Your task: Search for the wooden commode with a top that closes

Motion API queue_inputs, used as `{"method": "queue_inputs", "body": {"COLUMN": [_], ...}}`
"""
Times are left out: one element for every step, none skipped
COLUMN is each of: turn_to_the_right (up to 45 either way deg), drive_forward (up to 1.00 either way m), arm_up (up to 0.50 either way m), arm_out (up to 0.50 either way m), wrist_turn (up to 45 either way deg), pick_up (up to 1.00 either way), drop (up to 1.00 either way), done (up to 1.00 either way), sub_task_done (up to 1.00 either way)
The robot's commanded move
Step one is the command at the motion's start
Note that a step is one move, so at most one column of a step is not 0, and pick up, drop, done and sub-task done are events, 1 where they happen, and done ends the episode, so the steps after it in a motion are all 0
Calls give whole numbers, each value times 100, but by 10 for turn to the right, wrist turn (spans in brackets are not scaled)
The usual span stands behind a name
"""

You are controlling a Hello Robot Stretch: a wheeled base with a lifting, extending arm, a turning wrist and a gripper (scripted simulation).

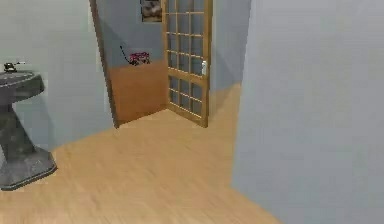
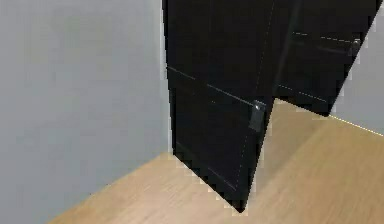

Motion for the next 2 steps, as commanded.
{"method": "queue_inputs", "body": {"turn_to_the_right": [-390, -30], "drive_forward": [0, 0], "arm_up": [0, 0], "arm_out": [0, 0], "wrist_turn": [0, 0], "pick_up": [0, 0], "drop": [0, 0], "done": [0, 0], "sub_task_done": [0, 0]}}
